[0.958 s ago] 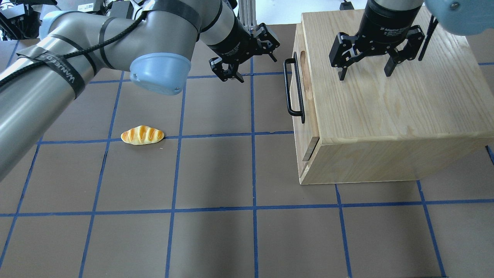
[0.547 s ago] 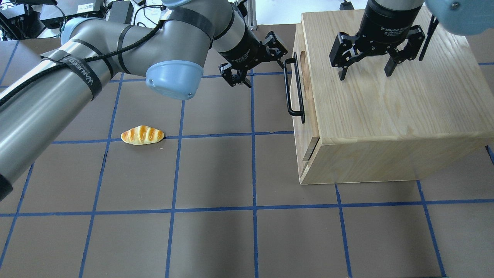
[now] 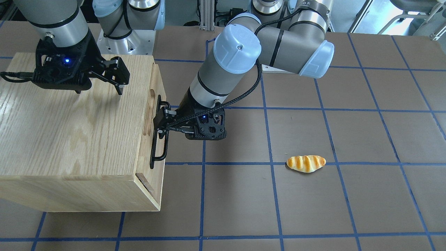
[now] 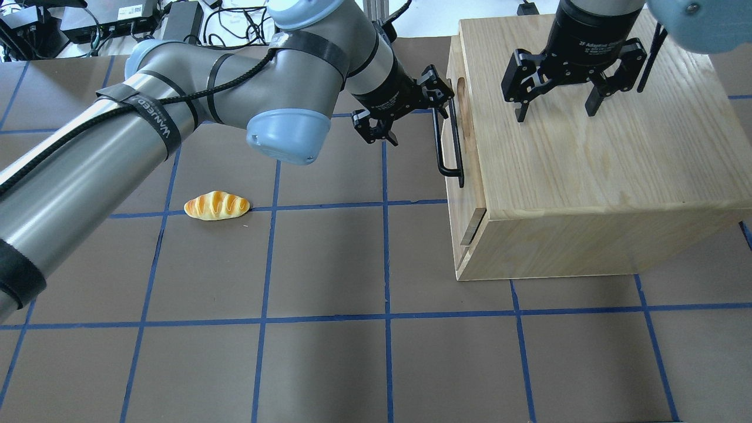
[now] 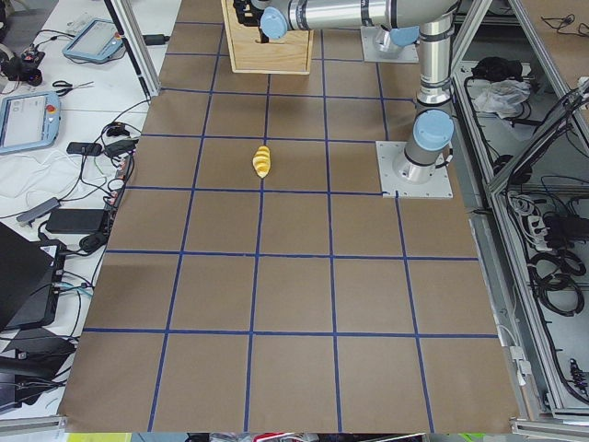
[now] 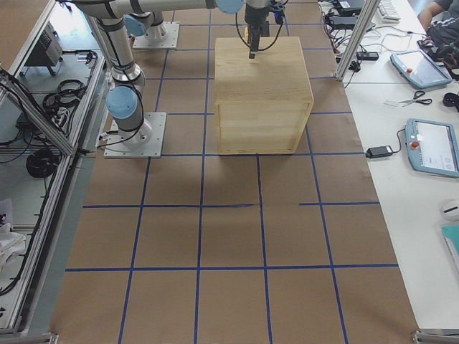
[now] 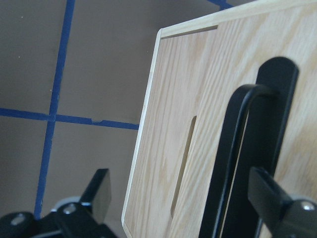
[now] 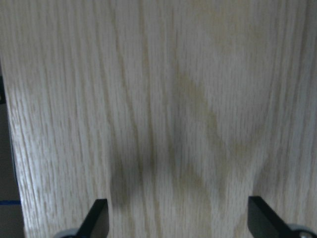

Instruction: Open upper drawer

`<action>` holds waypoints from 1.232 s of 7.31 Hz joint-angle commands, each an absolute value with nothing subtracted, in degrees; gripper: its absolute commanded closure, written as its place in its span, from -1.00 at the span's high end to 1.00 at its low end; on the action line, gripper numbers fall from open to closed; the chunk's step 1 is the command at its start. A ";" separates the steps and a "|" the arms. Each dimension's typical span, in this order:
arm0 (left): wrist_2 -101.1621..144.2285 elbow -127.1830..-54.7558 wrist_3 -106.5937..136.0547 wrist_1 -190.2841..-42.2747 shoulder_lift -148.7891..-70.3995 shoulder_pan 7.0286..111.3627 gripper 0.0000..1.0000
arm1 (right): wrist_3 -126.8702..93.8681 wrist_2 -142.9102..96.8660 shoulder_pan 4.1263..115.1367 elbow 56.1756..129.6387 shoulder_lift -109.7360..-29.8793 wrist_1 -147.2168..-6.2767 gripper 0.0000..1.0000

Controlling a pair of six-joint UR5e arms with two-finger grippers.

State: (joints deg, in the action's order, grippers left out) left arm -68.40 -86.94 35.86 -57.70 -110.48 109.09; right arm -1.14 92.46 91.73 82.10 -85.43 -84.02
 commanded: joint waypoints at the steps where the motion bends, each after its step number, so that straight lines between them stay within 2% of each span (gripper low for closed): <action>1: -68.47 -87.88 35.68 -57.39 -110.57 109.16 1.00 | -1.06 92.46 91.76 82.09 -85.43 -84.02 1.00; 9: -68.99 -88.33 32.70 -57.04 -110.04 108.90 1.00 | -1.06 92.46 91.76 82.09 -85.43 -84.02 1.00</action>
